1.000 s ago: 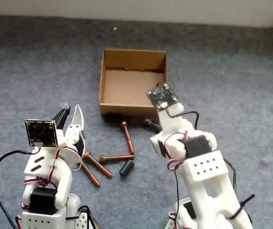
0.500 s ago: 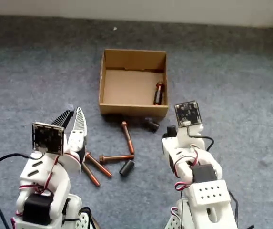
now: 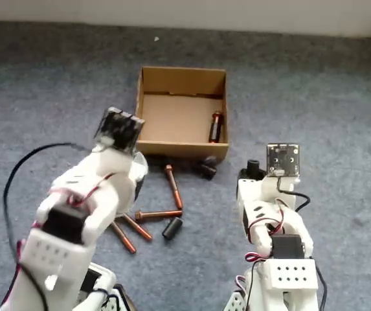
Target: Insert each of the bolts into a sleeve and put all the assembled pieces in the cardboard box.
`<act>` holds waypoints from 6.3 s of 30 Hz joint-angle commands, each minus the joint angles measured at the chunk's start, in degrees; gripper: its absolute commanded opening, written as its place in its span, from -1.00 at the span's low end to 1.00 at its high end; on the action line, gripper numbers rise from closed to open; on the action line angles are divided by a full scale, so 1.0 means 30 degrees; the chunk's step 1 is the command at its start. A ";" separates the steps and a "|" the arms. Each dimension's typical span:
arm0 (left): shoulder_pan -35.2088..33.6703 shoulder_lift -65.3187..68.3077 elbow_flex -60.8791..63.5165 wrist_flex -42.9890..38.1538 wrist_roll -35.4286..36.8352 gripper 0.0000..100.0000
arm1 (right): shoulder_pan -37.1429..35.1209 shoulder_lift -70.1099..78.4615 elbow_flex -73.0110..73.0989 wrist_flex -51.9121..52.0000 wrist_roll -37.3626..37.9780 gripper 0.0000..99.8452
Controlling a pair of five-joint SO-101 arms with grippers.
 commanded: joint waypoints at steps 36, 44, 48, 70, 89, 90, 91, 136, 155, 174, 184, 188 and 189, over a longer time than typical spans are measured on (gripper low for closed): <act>0.1919 2.5216 -1.1209 0.0879 0.6125 -0.62 | 0.0484 -0.0425 -0.0132 -0.0513 -0.0117 -0.99; 0.0659 2.5890 -1.2117 0.0850 0.6125 -0.62 | 0.0484 -0.0425 -0.0132 -0.0513 -0.0117 -0.99; 0.0454 2.5890 -1.2029 0.0645 0.6095 -0.62 | 0.0454 -0.0425 -0.0132 -0.0513 -0.0117 -0.99; 0.0542 2.4249 -1.3114 0.4542 0.6095 -0.55 | 0.0454 -0.0425 -0.0132 -0.0513 -0.0088 -0.99; 0.1333 2.6418 -1.1971 0.2432 0.6652 -0.69 | 0.0454 -0.0425 -0.0132 -0.0484 -0.0088 -0.99; 0.1333 2.6418 -1.1971 0.2227 0.6652 -0.74 | 0.0454 -0.0425 -0.0132 -0.0484 -0.0088 -0.99; 0.1304 2.6418 -1.1912 0.1846 0.6652 -0.79 | 0.0454 -0.0425 -0.0132 -0.0484 -0.0088 -0.99; 0.1451 0.1040 0.3795 -0.6418 0.3956 -0.99 | -0.6872 -0.1363 -0.0337 0.2183 -0.3223 -0.99; 0.1451 -1.3905 0.9773 -0.7648 0.4044 -0.99 | -1.0769 -0.9714 0.3150 0.2359 -0.1963 -0.99; 0.1685 -1.4667 0.8396 -0.7473 0.4103 -0.99 | -1.2996 -0.9714 0.7604 -0.5670 -0.0234 -0.99; 0.4908 -1.4579 0.5582 -0.6330 0.4103 -0.99 | -1.3201 -0.9744 0.7604 -0.5700 -0.0117 -0.99; 0.4938 -1.4579 0.5700 -0.6330 0.4103 -0.99 | -1.3758 -0.9744 0.7604 -0.5729 -0.0117 -0.99; 0.4938 -1.4579 0.5700 -0.6300 0.4103 -0.99 | -1.3758 -0.9744 0.7604 -0.5817 -0.0117 -0.99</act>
